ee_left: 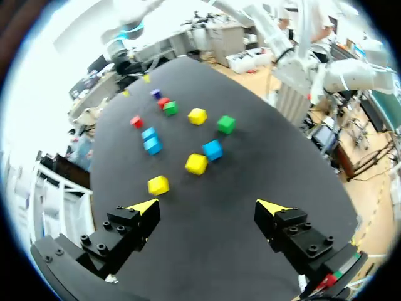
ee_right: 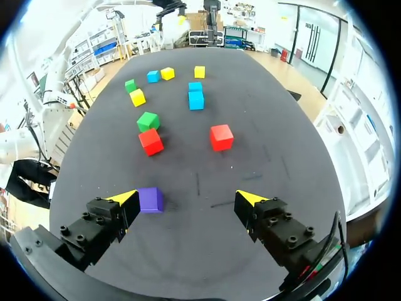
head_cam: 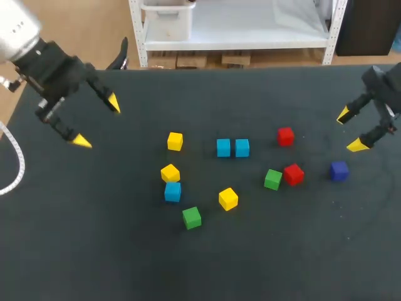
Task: Place the blue cubes, place green cubes on the blue cubes, place the yellow cubes on the green cubes, then place the red cubes on the yellow cubes, and place purple cube on the red cubes.
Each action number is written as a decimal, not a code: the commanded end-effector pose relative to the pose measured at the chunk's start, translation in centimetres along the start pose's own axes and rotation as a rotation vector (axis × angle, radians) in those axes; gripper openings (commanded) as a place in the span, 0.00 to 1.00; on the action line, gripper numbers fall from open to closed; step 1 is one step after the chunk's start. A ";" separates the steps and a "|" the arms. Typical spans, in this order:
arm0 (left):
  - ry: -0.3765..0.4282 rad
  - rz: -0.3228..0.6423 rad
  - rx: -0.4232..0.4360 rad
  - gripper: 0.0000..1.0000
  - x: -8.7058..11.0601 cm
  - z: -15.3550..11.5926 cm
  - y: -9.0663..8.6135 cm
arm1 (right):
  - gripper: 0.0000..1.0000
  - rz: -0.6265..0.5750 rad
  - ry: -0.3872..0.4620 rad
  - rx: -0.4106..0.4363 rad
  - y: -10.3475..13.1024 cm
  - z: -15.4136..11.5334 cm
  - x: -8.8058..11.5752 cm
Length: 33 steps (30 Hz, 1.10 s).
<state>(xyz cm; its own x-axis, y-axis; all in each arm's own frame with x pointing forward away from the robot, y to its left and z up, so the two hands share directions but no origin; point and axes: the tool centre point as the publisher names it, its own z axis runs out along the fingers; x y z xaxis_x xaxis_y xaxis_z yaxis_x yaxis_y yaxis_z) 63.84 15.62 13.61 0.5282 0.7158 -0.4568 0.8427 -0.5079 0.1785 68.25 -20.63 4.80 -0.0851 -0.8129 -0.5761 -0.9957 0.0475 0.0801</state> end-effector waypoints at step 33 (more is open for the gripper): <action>0.119 0.117 0.213 1.00 -11.5 15.4 -1.0 | 1.00 0.000 -0.002 -0.001 0.0 0.0 0.0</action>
<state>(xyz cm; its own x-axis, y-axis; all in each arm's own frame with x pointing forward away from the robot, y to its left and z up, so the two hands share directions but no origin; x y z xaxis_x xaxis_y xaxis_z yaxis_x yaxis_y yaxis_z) 54.81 1.49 5.98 0.6509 0.6748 -0.3479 0.7352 -0.6745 0.0671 68.23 -20.66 4.81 -0.0856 -0.8129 -0.5761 -0.9956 0.0480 0.0803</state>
